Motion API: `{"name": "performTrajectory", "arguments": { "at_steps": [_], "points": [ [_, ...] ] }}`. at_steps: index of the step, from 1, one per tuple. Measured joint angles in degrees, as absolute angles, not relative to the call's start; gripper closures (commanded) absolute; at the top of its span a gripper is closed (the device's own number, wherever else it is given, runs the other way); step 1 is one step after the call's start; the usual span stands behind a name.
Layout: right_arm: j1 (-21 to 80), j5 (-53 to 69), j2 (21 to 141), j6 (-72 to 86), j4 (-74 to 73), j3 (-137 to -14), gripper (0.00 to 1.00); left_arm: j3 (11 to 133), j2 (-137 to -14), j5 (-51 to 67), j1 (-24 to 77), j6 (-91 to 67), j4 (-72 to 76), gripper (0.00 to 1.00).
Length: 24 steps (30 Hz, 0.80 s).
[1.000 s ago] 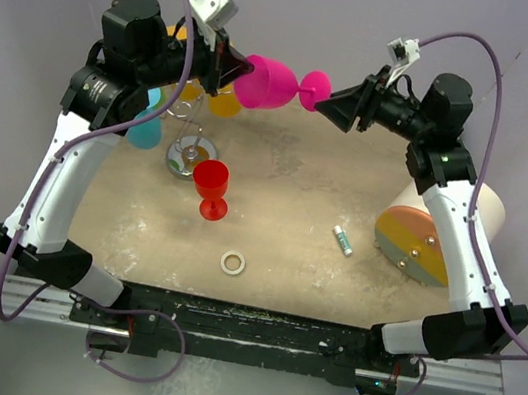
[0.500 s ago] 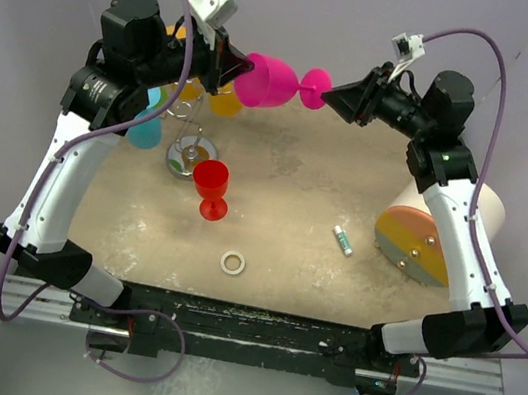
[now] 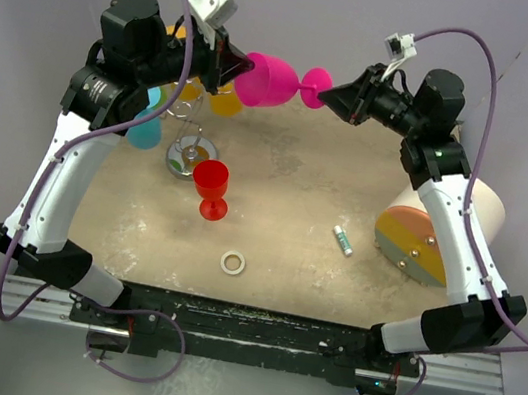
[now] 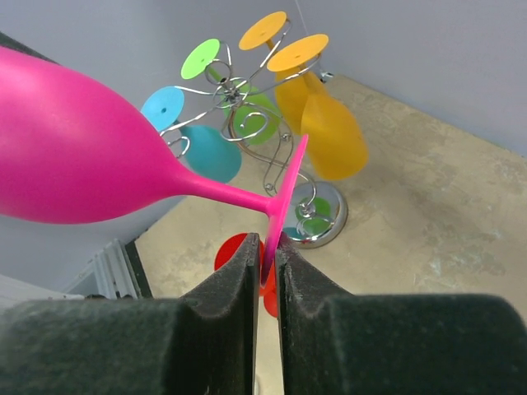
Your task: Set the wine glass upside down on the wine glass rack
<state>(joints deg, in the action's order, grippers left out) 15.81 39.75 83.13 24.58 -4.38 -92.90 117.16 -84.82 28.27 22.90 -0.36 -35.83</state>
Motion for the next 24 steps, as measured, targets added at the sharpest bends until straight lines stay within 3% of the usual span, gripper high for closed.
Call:
{"name": "performTrajectory", "arguments": {
  "at_steps": [3,10,24],
  "points": [
    [15.88,39.07,83.15,24.95,-4.43,-92.9,1.0,117.16,-84.79,28.29,22.9,-0.19,-35.62,0.92],
    [16.14,34.26,83.15,24.14,-6.63,-94.02,1.0,115.92,-84.42,28.29,22.96,0.75,-35.42,0.8],
    [16.1,21.76,82.72,12.86,-12.51,-95.46,1.0,109.4,-76.31,19.73,22.94,11.62,-37.69,0.41]
  ]
}}
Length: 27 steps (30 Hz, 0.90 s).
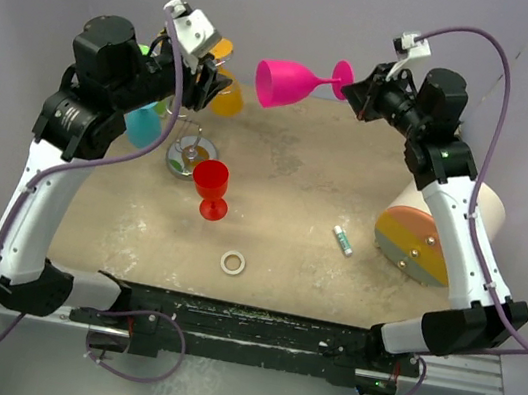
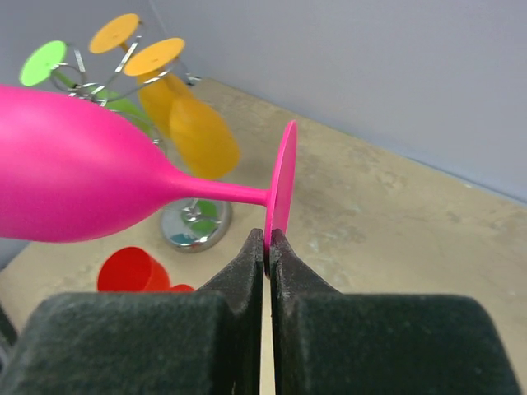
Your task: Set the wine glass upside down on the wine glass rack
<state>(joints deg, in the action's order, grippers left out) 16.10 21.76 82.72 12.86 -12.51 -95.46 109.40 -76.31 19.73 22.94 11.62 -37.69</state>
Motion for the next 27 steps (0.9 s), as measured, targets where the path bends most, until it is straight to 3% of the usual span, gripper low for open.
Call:
{"name": "performTrajectory", "arguments": {
  "at_steps": [8,17,27],
  "points": [
    [16.12,13.37,81.56,1.06,-13.61,-95.46,1.0,105.45,-70.94,10.57,21.63,18.48,-38.98,0.21],
    [18.5,9.26,81.58,-15.42,-15.66,-95.46,1.0,105.21,-69.17,3.57,16.78,19.07,-39.13,0.12],
    [31.0,-1.19,86.94,-36.18,-17.63,-96.77,1.0,105.89,-68.4,0.95,10.98,14.22,-41.17,0.05]
  ]
}}
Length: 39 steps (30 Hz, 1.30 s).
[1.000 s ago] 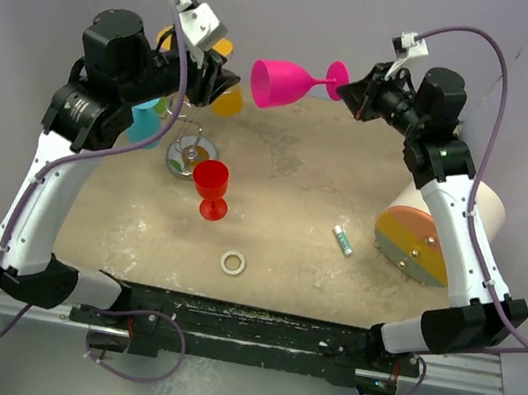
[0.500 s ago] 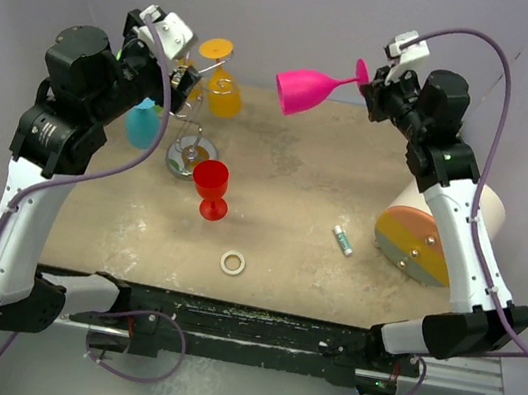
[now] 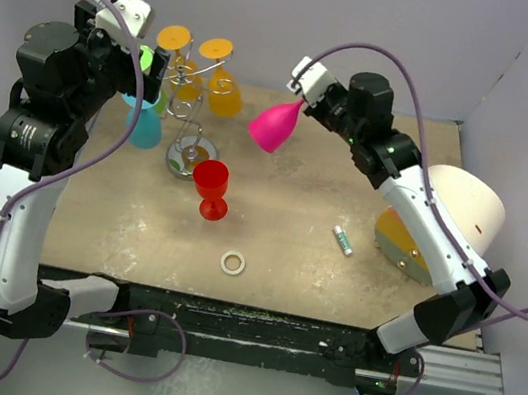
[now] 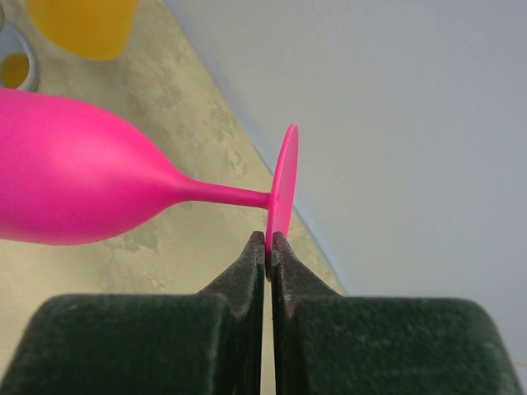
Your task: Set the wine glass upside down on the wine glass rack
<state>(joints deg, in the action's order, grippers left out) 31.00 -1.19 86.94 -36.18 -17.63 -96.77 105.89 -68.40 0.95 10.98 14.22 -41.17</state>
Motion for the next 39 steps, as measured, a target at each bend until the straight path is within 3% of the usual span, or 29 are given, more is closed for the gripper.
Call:
{"name": "performTrajectory", "arguments": {
  "at_steps": [10,39],
  "points": [
    [36.53,-5.02,95.64,-46.94,-15.16,-100.31,1.0,107.0,-68.45,-0.19,9.21,11.9,-41.71,0.03],
    [42.78,-1.34,109.43,-58.76,-13.56,-117.16,1.0,105.67,-66.96,0.05,7.92,11.73,-41.21,0.0]
  ]
}}
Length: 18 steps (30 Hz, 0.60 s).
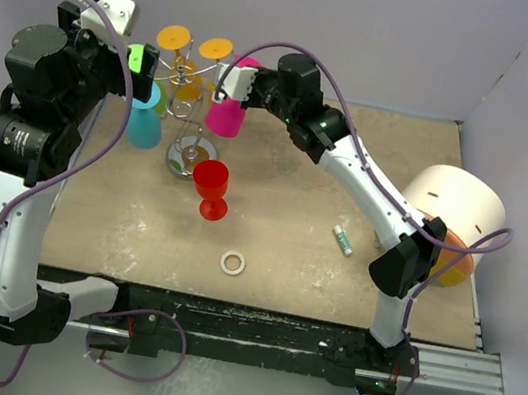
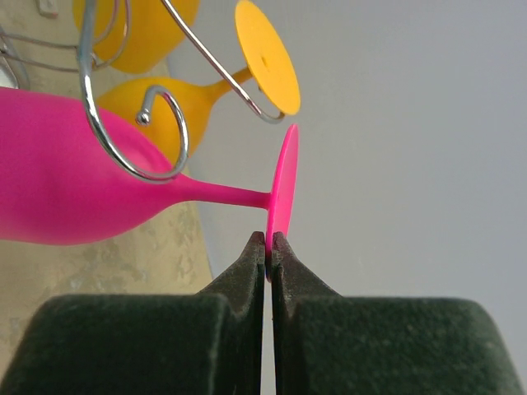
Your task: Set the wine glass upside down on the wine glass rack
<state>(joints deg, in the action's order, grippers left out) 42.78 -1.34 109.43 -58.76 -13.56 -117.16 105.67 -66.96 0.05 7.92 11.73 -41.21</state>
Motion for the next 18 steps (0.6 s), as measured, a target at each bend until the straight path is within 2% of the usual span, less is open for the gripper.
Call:
{"name": "performTrajectory", "arguments": {
  "at_steps": [18],
  "points": [
    [44.95,0.16,112.51,-62.19,-16.08,-122.21,1.0,102.83,-65.87,-2.0,7.88,15.49,-40.6,0.01]
  ]
}}
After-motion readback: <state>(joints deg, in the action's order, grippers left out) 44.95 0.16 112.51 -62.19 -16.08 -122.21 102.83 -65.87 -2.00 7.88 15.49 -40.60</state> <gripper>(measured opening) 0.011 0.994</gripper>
